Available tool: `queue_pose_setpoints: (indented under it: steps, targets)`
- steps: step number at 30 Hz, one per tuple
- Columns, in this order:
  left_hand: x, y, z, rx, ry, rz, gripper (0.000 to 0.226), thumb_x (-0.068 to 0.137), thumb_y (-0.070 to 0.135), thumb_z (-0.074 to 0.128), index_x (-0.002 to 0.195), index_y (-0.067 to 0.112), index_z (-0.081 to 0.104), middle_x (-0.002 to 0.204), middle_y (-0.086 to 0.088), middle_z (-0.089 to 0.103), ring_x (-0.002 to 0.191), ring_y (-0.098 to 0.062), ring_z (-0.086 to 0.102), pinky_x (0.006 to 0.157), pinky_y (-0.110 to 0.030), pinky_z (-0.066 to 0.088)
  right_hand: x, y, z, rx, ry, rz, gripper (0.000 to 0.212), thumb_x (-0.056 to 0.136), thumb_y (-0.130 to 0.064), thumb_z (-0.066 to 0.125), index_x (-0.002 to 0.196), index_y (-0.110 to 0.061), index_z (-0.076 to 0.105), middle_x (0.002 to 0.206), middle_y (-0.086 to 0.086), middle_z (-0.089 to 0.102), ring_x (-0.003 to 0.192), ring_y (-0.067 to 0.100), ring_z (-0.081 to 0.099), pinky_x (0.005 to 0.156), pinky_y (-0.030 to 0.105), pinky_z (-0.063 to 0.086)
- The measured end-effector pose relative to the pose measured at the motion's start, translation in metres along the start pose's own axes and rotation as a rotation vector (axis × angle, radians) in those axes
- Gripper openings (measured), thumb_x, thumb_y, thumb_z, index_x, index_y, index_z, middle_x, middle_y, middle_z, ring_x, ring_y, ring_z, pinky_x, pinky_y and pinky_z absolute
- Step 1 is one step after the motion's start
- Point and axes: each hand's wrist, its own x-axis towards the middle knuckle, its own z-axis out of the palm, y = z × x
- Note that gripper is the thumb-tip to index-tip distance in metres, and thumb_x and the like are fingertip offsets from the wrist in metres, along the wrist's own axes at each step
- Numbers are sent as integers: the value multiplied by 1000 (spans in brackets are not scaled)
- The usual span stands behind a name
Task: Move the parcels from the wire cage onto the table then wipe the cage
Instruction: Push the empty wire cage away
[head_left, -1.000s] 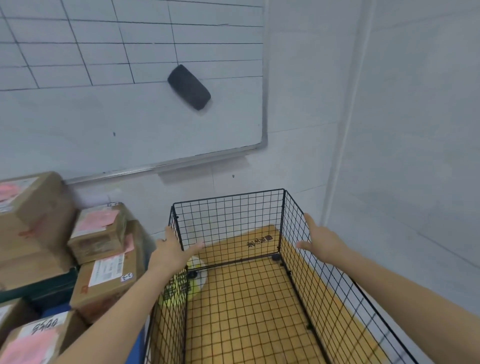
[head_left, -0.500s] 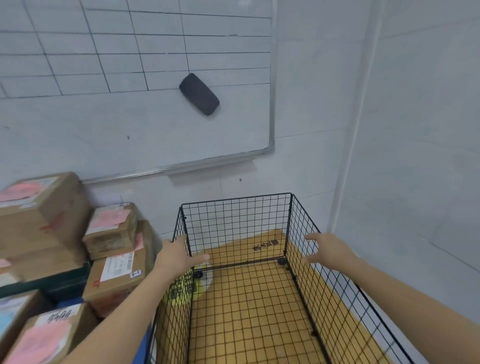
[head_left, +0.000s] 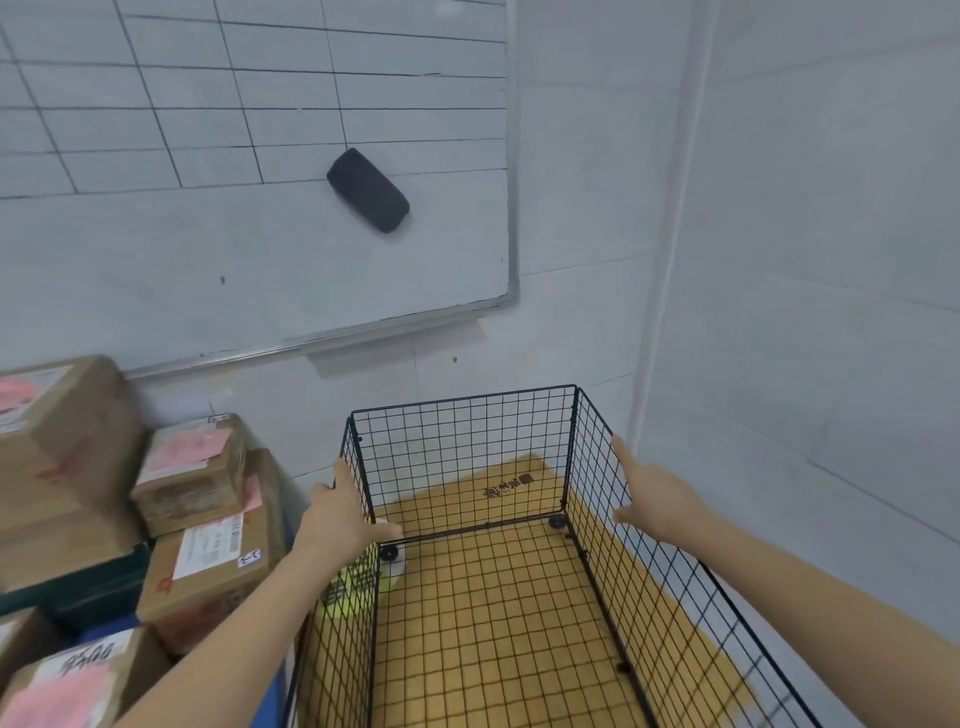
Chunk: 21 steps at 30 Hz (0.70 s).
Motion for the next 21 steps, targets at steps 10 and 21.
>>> queue_pose_setpoints:
  steps: [10, 21]
  targets:
    - [1, 13, 6, -76, -59, 122, 126, 59, 56, 79, 150, 14, 2, 143, -24, 38, 121, -36, 51, 99, -48, 44, -40, 15, -15, 65, -4, 127, 113, 78, -35, 77, 153, -23, -6, 95, 6, 60, 86, 21, 59, 76, 32, 49]
    - [-21, 91, 19, -133, -153, 334, 117, 66, 51, 78, 151, 10, 9, 145, -22, 40, 127, -37, 46, 101, -46, 41, -124, 72, -33, 130, 55, 370, 110, 73, -38, 80, 152, -20, 7, 91, 7, 60, 81, 21, 57, 72, 31, 46]
